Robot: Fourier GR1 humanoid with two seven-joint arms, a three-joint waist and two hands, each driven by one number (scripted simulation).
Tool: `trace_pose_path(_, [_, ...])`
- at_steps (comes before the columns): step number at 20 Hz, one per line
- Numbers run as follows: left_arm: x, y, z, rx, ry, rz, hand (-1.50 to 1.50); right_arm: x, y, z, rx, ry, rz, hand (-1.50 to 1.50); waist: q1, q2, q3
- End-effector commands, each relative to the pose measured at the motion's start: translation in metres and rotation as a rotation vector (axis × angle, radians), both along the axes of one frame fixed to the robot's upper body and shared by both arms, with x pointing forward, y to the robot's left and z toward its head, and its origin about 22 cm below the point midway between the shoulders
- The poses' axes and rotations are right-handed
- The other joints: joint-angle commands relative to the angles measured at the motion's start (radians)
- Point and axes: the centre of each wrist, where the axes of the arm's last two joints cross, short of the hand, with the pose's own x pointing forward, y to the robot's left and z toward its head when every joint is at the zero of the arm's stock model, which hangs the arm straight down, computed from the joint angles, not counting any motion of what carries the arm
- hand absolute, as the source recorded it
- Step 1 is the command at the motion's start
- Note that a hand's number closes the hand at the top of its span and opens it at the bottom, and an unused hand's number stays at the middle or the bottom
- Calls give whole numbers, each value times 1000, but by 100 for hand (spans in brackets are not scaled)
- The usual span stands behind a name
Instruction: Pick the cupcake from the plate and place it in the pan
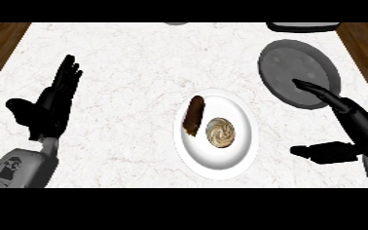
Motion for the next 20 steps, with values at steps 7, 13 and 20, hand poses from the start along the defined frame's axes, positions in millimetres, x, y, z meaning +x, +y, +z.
trace_pose_path(7, [15,-2,9,-23,0,-11,0,6,15,128,-389,59,45,-150,17,4,-2])
trace_pose_path(13, [2,-6,8,2,3,-33,0,17,56,141,-451,0,33,-150,29,4,0])
trace_pose_path(20, [27,-7,0,0,0,-11,0,17,104,152,-428,98,166,-150,22,6,-1])
